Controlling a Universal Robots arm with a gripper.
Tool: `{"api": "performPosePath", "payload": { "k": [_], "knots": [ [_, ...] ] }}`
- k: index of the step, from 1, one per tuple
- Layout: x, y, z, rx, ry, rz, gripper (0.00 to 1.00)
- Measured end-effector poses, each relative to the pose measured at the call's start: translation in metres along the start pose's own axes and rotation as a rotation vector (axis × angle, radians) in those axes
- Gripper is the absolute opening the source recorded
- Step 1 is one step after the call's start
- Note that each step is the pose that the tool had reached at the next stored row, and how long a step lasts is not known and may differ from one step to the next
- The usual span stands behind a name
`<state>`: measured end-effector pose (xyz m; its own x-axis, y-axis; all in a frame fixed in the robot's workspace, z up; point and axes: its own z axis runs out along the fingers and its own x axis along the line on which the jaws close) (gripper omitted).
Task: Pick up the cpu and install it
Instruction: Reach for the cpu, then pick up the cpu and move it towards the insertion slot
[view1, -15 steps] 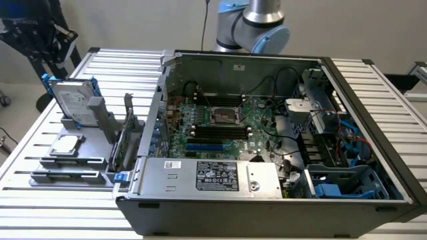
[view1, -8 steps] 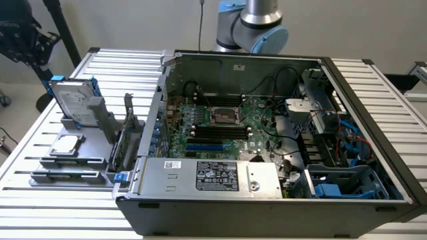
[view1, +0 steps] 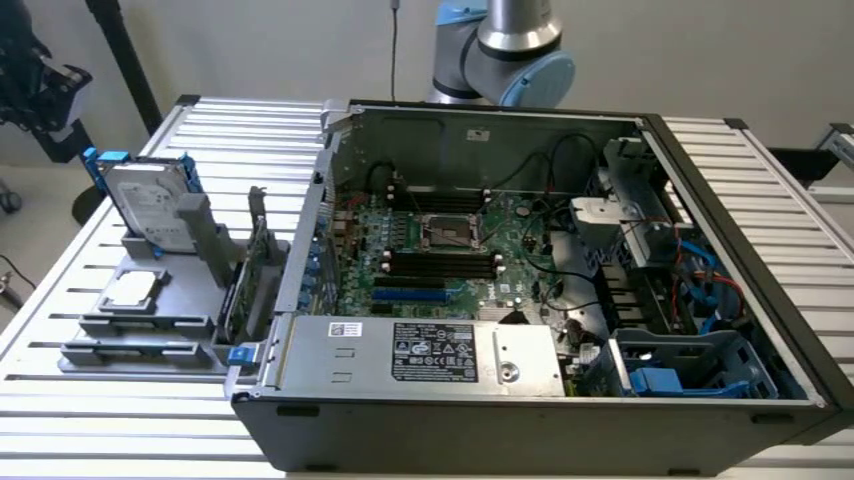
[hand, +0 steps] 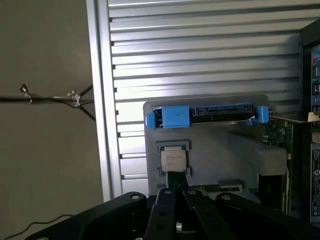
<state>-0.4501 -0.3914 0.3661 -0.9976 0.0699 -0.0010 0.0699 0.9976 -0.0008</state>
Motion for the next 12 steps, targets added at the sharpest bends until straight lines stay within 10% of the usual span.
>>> {"api": "performPosePath", "payload": {
  "k": [12],
  "knots": [
    [0.0001,0.0000,0.0000,0.0000,0.0001,0.000,0.11]
  ]
}}
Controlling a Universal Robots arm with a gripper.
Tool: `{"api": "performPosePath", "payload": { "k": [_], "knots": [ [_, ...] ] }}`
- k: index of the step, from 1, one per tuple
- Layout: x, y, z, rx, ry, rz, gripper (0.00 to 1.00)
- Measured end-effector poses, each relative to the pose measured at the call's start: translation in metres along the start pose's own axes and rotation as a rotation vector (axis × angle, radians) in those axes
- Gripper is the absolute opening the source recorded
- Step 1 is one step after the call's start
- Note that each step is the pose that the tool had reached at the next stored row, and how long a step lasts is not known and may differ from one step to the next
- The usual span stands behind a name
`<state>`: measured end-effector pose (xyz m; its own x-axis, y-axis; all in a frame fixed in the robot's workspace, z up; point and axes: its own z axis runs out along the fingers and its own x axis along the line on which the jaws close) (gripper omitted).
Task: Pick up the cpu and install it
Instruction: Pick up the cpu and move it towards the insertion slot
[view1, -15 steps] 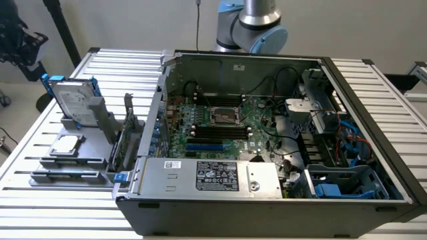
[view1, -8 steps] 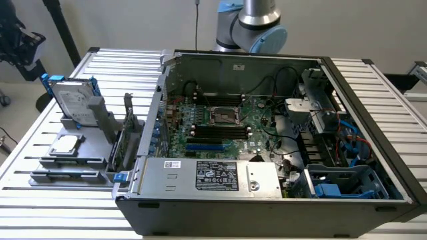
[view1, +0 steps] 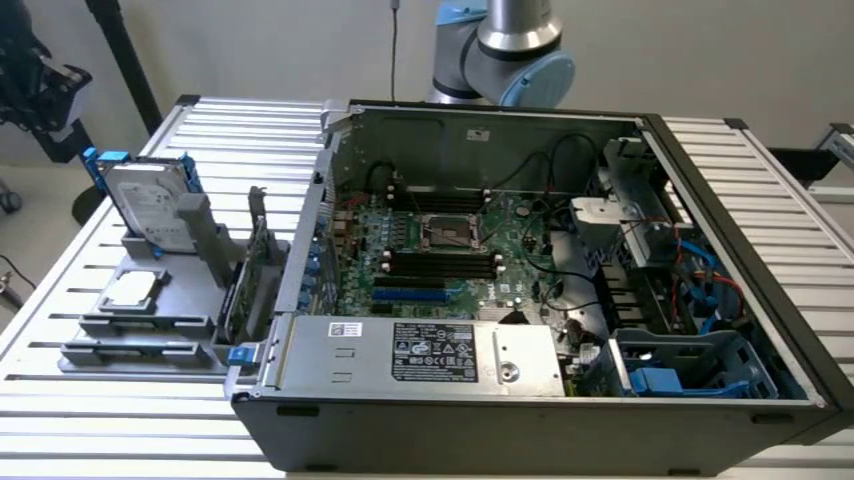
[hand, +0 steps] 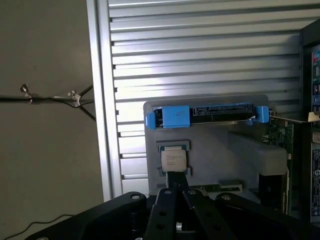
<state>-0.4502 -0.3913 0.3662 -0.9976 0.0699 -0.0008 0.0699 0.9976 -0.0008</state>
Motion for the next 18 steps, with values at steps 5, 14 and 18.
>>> {"api": "performPosePath", "payload": {
  "k": [5,14,18],
  "knots": [
    [0.000,0.0000,0.0000,0.0000,0.0000,0.000,0.17],
    [0.000,-0.0055,0.0103,0.0001,0.0001,0.000,0.53],
    [0.000,-0.0127,0.0176,0.0000,0.0000,-0.001,0.59]
  ]
}}
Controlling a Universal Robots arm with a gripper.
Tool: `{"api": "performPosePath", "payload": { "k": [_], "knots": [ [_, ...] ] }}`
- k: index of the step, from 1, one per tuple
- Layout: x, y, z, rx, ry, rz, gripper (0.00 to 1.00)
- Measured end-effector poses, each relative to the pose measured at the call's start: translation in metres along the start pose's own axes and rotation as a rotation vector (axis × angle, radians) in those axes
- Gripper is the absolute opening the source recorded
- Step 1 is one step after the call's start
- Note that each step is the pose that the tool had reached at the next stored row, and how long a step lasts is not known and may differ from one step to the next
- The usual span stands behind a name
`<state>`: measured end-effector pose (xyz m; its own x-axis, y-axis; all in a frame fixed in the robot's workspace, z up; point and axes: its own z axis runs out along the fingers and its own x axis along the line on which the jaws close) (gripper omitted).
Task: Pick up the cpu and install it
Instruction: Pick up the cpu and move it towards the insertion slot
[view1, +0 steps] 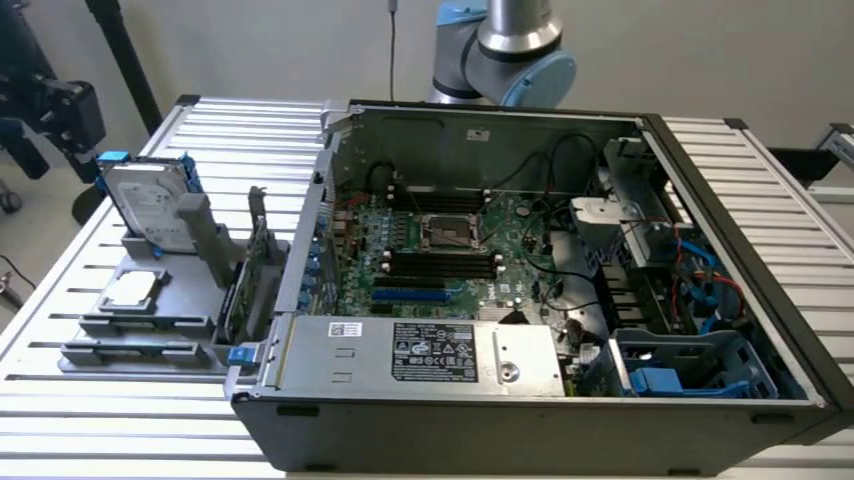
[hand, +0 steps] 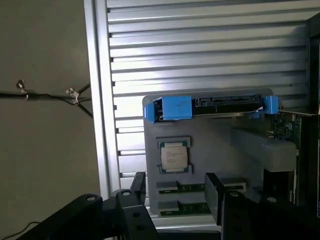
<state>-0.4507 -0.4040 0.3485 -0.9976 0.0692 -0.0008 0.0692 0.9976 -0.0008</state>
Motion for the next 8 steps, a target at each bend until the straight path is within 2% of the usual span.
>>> {"api": "performPosePath", "payload": {
  "k": [4,8],
  "knots": [
    [-0.001,-0.0052,0.0074,-0.0001,-0.0001,-0.002,0.59],
    [-0.004,-0.0060,0.0145,0.0000,0.0000,-0.003,0.59]
  ]
}}
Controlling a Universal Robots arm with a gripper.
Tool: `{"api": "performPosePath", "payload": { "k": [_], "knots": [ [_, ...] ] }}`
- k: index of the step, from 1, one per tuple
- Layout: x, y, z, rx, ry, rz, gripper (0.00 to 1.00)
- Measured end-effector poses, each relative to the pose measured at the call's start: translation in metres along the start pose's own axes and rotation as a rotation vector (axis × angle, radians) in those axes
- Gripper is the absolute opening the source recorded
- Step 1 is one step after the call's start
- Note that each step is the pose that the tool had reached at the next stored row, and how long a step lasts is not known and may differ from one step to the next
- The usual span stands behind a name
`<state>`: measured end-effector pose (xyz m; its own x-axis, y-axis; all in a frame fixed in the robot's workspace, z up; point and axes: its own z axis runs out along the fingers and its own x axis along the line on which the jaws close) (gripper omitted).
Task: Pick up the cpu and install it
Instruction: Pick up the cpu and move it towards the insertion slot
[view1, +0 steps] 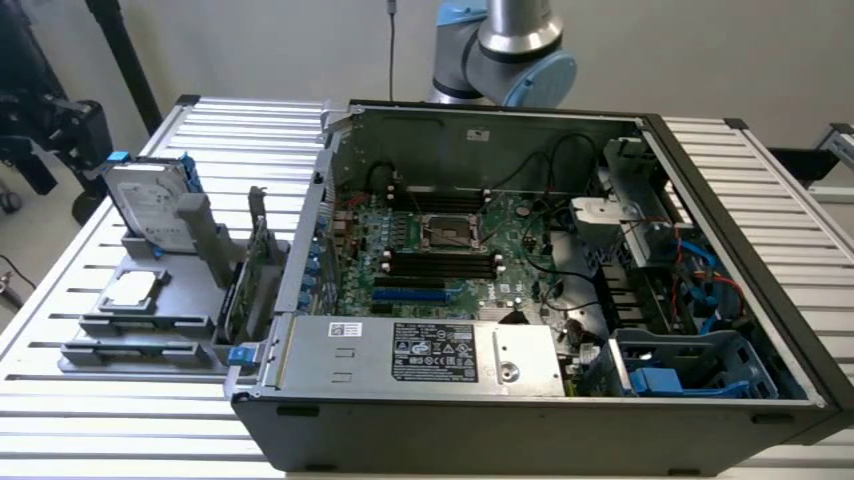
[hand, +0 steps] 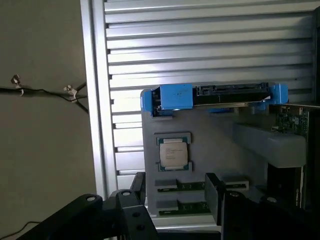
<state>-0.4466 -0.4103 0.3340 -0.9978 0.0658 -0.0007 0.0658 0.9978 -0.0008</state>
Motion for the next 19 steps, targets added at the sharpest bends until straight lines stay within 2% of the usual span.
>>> {"api": "performPosePath", "payload": {
  "k": [6,14,19],
  "knots": [
    [-0.014,0.0006,0.0111,0.0001,-0.0001,-0.009,0.59],
    [-0.012,0.0002,0.0256,0.0001,-0.0001,-0.063,0.59],
    [-0.002,-0.0005,0.0346,0.0001,-0.0001,-0.063,0.59]
  ]
}}
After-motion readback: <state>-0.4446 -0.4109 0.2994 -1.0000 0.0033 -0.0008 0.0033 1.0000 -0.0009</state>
